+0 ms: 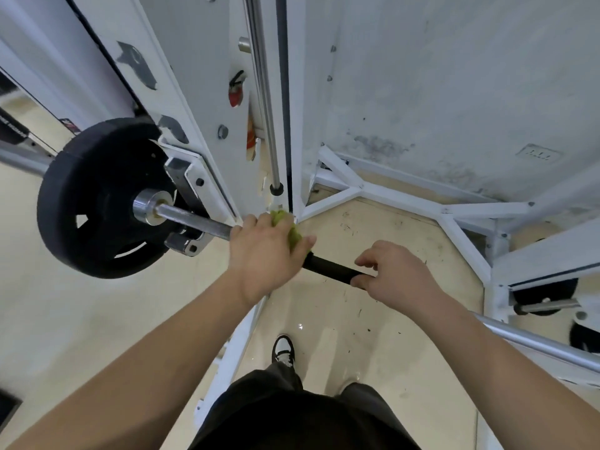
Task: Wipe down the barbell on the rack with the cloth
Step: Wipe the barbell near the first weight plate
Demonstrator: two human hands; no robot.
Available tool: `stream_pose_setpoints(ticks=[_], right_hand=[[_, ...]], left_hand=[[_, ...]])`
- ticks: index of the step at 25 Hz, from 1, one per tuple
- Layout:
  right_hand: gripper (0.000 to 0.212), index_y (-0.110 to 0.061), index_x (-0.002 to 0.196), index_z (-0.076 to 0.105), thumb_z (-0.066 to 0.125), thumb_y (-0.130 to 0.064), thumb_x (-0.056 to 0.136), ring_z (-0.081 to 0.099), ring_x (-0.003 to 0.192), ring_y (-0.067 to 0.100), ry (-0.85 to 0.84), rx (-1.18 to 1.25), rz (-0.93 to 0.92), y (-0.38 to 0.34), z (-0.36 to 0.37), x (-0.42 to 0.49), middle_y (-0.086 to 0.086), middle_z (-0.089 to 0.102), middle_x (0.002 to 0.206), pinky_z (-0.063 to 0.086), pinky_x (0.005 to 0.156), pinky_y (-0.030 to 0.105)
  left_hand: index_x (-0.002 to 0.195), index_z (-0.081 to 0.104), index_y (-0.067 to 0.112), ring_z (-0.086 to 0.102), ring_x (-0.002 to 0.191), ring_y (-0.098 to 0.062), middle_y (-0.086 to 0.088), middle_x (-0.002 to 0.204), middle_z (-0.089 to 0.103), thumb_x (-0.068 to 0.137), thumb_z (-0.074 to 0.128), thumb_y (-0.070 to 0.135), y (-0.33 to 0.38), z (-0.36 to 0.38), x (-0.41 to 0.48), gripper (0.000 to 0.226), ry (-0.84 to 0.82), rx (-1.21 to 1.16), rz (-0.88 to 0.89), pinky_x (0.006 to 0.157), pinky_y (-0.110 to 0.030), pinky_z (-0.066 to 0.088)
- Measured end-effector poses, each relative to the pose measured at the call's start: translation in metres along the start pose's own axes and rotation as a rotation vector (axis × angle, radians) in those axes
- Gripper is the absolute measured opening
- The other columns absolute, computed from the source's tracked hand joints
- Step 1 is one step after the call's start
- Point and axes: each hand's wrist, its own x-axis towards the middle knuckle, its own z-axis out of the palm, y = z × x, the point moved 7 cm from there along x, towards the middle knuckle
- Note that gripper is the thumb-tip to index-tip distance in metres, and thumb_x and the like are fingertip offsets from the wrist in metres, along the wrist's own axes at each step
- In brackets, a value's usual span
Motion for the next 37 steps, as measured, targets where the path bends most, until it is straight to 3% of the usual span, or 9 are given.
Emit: stream_pose_setpoints(ticks=[2,5,10,13,16,21,28,33,37], right_hand=[[0.04,-0.031,0.123,0.068,0.074,-0.044,0.086,0.058,0.104,0.013,-0.016,-0.057,0.035,0.024,-0.007,-0.008,-0.013,0.06,0.111,0.052,0.083,0.034],[0.035,-0.029,0.113,0.072,0.077,-0.044,0.083,0.062,0.099,0.016,-0.036,-0.101,0.053,0.048,-0.011,-0.022,-0.01,0.065,0.107,0.056,0.08,0.038],[0.012,-0.031,0.093,0.076,0.073,-0.04,0.086,0.063,0.076,0.015,-0.021,-0.067,0.033,0.061,-0.008,-0.031,-0.007,0.066,0.083,0.05,0.061,0.03],[0.01,-0.028,0.09,0.076,0.069,-0.033,0.087,0.061,0.073,0.018,0.019,-0.127,-0.004,0.056,-0.006,-0.032,-0.005,0.065,0.079,0.044,0.056,0.026],[0.009,-0.026,0.087,0.075,0.068,-0.025,0.082,0.061,0.07,0.018,0.039,-0.131,-0.006,0.052,-0.005,-0.032,-0.005,0.064,0.075,0.042,0.053,0.024],[0.009,-0.029,0.087,0.076,0.069,-0.026,0.081,0.063,0.076,0.02,0.05,-0.058,0.0,0.06,-0.005,-0.033,-0.005,0.068,0.08,0.048,0.058,0.028],[0.009,-0.027,0.083,0.075,0.068,-0.022,0.081,0.061,0.069,0.019,0.118,-0.063,0.003,0.059,-0.001,-0.037,-0.004,0.065,0.073,0.041,0.052,0.025],[0.006,-0.021,0.078,0.07,0.065,-0.023,0.08,0.058,0.072,0.024,0.131,-0.071,0.001,0.059,-0.003,-0.037,-0.002,0.061,0.072,0.033,0.051,0.025],[0.01,-0.026,0.087,0.075,0.067,-0.024,0.082,0.06,0.079,0.023,0.125,-0.053,-0.003,0.059,-0.003,-0.038,-0.003,0.066,0.08,0.042,0.06,0.027]], left_hand=[[0.115,0.058,0.035,0.05,0.109,-0.033,-0.002,0.112,0.058,0.092,0.034,0.074,-0.015,0.011,0.007,0.052,-0.119,-0.011,-0.079,0.091,-0.051,0.045],[0.107,0.065,0.029,0.046,0.102,-0.032,-0.002,0.107,0.06,0.097,0.045,0.049,0.005,0.013,0.007,0.03,-0.068,-0.103,-0.182,0.088,-0.047,0.047],[0.106,0.07,0.029,0.05,0.092,-0.031,0.0,0.105,0.067,0.099,0.054,0.031,0.072,0.023,-0.015,0.018,0.082,-0.086,0.197,0.077,-0.043,0.048],[0.123,0.068,0.024,0.053,0.097,-0.038,-0.013,0.107,0.067,0.1,0.056,0.027,0.007,0.016,-0.001,0.027,0.141,-0.169,-0.109,0.086,-0.048,0.049],[0.114,0.066,0.019,0.048,0.09,-0.037,-0.016,0.102,0.061,0.091,0.057,0.01,0.027,0.025,-0.017,0.027,0.193,-0.129,-0.297,0.076,-0.042,0.038],[0.129,0.066,0.018,0.057,0.091,-0.037,-0.016,0.102,0.065,0.092,0.058,0.014,0.098,0.029,-0.033,0.038,0.169,-0.326,0.223,0.083,-0.046,0.048],[0.135,0.044,0.003,0.052,0.11,-0.044,-0.029,0.127,0.049,0.09,0.054,0.006,0.094,0.027,-0.035,0.047,0.1,-0.167,-0.369,0.089,-0.047,0.049],[0.138,0.051,0.016,0.054,0.103,-0.038,-0.015,0.12,0.055,0.095,0.049,0.026,0.145,0.042,-0.054,0.044,0.045,-0.135,0.19,0.087,-0.049,0.05],[0.14,0.05,0.013,0.054,0.108,-0.039,-0.018,0.115,0.059,0.102,0.052,0.037,0.095,0.03,-0.046,0.045,0.128,-0.183,-0.256,0.081,-0.044,0.047]])
